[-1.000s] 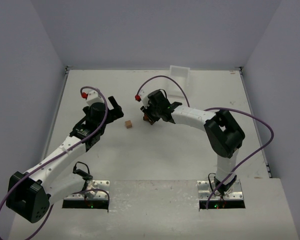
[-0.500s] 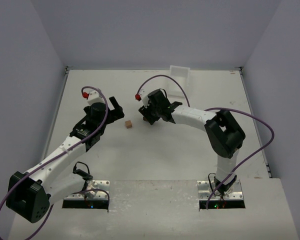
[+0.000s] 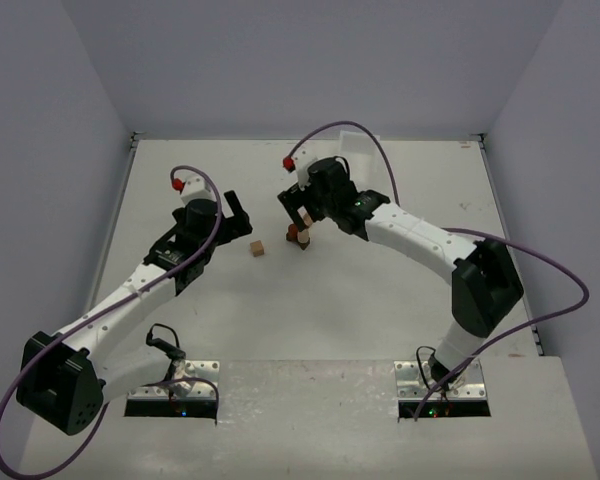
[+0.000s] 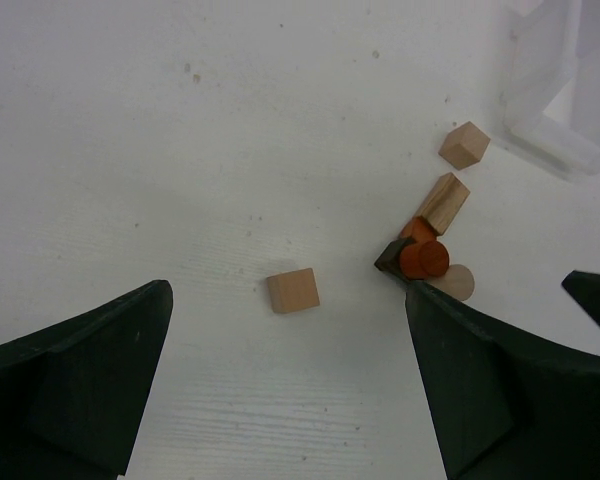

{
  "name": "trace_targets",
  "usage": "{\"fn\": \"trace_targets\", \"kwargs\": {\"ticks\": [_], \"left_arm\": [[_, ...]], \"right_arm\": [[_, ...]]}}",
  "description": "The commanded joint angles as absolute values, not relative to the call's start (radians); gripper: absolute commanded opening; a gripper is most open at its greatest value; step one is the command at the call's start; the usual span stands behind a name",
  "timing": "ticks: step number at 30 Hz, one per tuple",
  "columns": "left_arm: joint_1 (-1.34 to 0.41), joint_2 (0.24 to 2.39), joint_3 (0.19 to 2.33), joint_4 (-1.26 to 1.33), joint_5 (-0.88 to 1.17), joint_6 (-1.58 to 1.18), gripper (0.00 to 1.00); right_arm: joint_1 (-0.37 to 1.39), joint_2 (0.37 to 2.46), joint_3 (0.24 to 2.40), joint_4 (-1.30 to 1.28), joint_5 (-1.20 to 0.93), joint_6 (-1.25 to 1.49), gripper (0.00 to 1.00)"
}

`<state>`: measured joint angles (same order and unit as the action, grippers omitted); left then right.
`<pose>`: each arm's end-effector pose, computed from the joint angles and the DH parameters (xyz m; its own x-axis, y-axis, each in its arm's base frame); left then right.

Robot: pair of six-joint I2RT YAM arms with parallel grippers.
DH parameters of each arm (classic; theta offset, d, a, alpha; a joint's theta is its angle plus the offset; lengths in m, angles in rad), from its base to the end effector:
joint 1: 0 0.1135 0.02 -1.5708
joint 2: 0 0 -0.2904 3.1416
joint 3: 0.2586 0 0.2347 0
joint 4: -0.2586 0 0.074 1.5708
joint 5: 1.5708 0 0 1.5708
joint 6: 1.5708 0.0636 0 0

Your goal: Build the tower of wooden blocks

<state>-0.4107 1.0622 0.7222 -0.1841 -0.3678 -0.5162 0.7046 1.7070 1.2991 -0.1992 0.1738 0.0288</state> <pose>0.2181 -0.0700 0.2813 -0.4420 -0.3098 -0.8418 -0.1507 0.9508 -0.2708 0.3147 0.2531 0.2883 -0.4497 -0.3451 -0.8238 -0.5170 0.8527 -0.0750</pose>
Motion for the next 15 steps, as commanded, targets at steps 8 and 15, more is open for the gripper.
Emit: {"fn": "trace_targets", "kwargs": {"ticks": [8,15], "left_arm": [[-0.4,1.022,0.764,-0.16,-0.291,-0.502,1.0],[-0.4,0.993,0.729,-0.113,-0.236,-0.485,1.0]], "right_arm": [[0.603,1.839,1.527,-0.495,0.524,0.859,0.99],[0.606,2.01,1.669,-0.571,0.484,1.009,0.99]]}}
